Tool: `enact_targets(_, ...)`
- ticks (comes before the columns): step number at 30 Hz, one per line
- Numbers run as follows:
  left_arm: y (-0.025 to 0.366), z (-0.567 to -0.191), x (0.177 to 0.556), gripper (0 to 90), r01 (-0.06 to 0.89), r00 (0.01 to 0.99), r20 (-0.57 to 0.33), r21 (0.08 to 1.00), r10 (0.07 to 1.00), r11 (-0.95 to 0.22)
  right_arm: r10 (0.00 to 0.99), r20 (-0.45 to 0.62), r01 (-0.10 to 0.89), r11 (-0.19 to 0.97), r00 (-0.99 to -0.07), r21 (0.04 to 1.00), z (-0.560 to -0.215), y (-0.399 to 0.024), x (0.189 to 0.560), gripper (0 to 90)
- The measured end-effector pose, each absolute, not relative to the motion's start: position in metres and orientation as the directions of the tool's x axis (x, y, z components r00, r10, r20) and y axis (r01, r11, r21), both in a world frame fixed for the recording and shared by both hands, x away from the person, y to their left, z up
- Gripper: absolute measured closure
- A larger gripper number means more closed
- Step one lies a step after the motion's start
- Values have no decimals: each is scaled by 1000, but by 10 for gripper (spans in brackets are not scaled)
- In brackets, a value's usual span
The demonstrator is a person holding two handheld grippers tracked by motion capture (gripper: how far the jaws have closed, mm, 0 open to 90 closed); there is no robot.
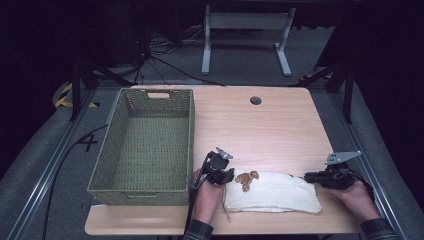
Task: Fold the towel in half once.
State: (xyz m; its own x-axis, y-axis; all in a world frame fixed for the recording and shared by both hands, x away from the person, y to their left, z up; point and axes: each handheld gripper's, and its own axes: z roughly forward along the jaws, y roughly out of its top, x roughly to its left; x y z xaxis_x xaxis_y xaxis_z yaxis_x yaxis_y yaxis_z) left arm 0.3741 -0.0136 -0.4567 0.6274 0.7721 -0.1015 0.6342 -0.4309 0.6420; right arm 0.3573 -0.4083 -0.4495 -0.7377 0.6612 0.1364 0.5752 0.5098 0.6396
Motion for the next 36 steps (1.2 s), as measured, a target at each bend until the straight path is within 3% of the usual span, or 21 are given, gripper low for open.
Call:
enact_targets(3,-14,-458,375,638,630,630,-102,647,770,-430,655,116,558,523,-747,644,-449,-407,357,880)
enact_targets(7,-13,-459,376,815,624,652,-125,650,748,-435,671,89,544,508,-736,668,-447,-409,360,886)
enact_targets(9,-14,-459,376,841,617,657,-117,652,745,-441,681,82,537,492,-728,685,-444,-411,362,888)
enact_targets(27,-11,-441,402,860,563,613,-121,760,780,-325,748,29,496,410,-664,765,-431,-422,395,894)
enact_targets(36,-9,-438,403,859,550,615,-114,771,780,-322,746,26,483,404,-666,777,-428,-421,392,893)
